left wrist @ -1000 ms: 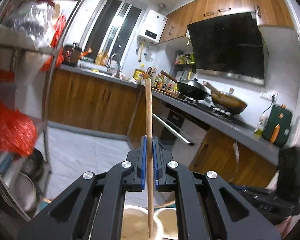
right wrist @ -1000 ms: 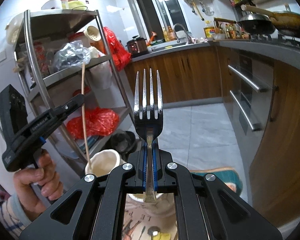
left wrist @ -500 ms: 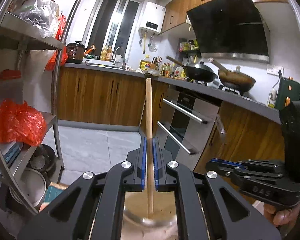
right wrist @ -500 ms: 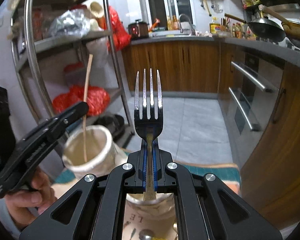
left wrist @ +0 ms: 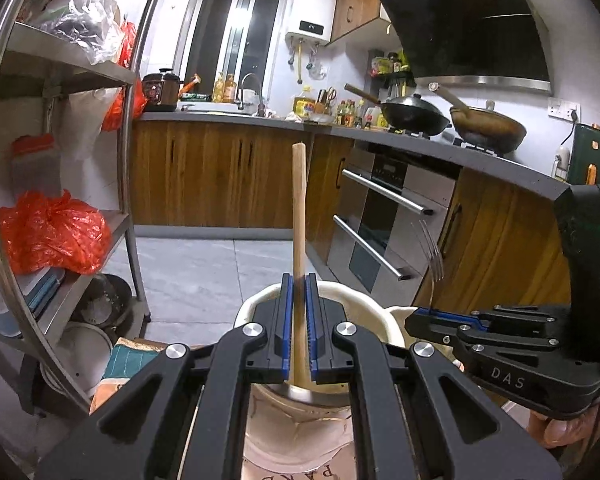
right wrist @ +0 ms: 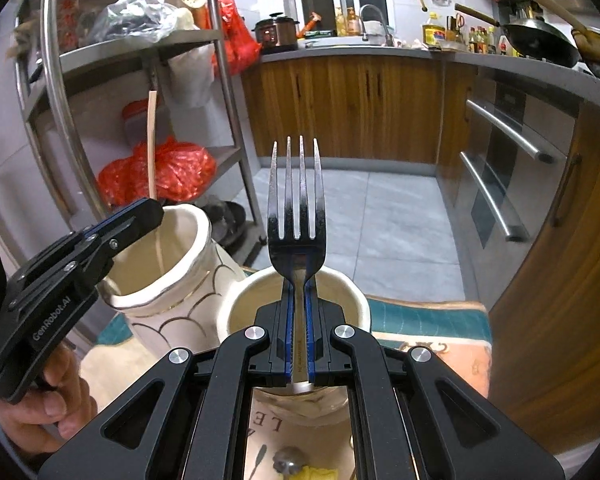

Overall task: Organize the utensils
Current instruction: 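Drop the chopstick into the taller holder while the right tool drops the fork into the shorter one, then move both tools back down toward the remaining utensils on the cloth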

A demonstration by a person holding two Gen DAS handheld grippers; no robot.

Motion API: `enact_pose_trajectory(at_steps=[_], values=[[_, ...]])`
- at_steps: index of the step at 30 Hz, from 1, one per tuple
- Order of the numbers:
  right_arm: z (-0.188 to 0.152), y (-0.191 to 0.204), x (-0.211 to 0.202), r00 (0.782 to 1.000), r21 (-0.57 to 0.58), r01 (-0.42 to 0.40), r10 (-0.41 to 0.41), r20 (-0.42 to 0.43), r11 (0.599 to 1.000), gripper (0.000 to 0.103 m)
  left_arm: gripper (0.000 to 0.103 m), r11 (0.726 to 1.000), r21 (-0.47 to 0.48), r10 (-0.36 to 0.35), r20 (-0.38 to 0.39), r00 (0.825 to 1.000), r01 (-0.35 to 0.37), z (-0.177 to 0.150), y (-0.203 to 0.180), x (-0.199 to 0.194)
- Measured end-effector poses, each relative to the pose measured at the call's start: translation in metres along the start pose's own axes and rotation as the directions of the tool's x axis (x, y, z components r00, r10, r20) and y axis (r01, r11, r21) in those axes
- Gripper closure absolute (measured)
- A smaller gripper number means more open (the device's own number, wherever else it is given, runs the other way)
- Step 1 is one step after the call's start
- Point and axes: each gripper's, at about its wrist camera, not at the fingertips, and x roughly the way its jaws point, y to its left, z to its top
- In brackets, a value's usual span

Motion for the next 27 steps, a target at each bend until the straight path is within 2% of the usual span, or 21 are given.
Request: enact_pose_trajectory(at_steps=[5,9,11,13,15,20,24,27], values=[[0.004,0.001,0.005,1.000,-0.003,0.009,-0.009,-0.017,1.000,0.097,0.095,1.000,-0.008,0.006,-0.013,1.000,-0.006,0.002,0.001,0.000],[0.006,-0.001,0.007,1.000,-0.001,0.014,-0.014,-0.027,1.000,0.097,0.075,1.000,-0.005,0.011,-0.007,1.000,-0.011,0.004,0.001,-0.002],[0.006,-0.003,0.006,0.999,0.002,0.014,-0.014,-0.032,1.000,0.093,0.070,1.000,-0.003,0.010,-0.006,1.000,-0.010,0.004,0.000,-0.005],[0.004,-0.004,0.004,1.000,0.006,0.008,-0.008,-0.027,1.000,0.083,0.062,1.000,-0.009,0.009,-0.002,1.000,-0.009,0.005,0.000,-0.009],[0.004,-0.003,0.001,1.000,0.003,0.008,-0.008,-0.019,1.000,0.079,0.058,1.000,-0.014,0.011,-0.004,1.000,-0.011,0.004,0.000,-0.013],[0.003,0.000,-0.007,1.000,-0.006,0.002,-0.002,-0.008,1.000,0.075,0.048,0.999,-0.034,0.008,0.005,1.000,-0.008,0.004,0.000,-0.027],[-0.002,0.000,-0.023,0.999,0.005,-0.008,0.008,0.032,1.000,0.064,0.036,0.999,-0.031,0.017,0.015,1.000,-0.016,0.004,0.000,-0.040],[-0.011,-0.001,-0.037,0.998,0.011,-0.013,0.012,0.056,1.000,0.061,0.035,0.999,-0.023,0.029,0.018,0.999,-0.029,0.002,0.001,-0.051]])
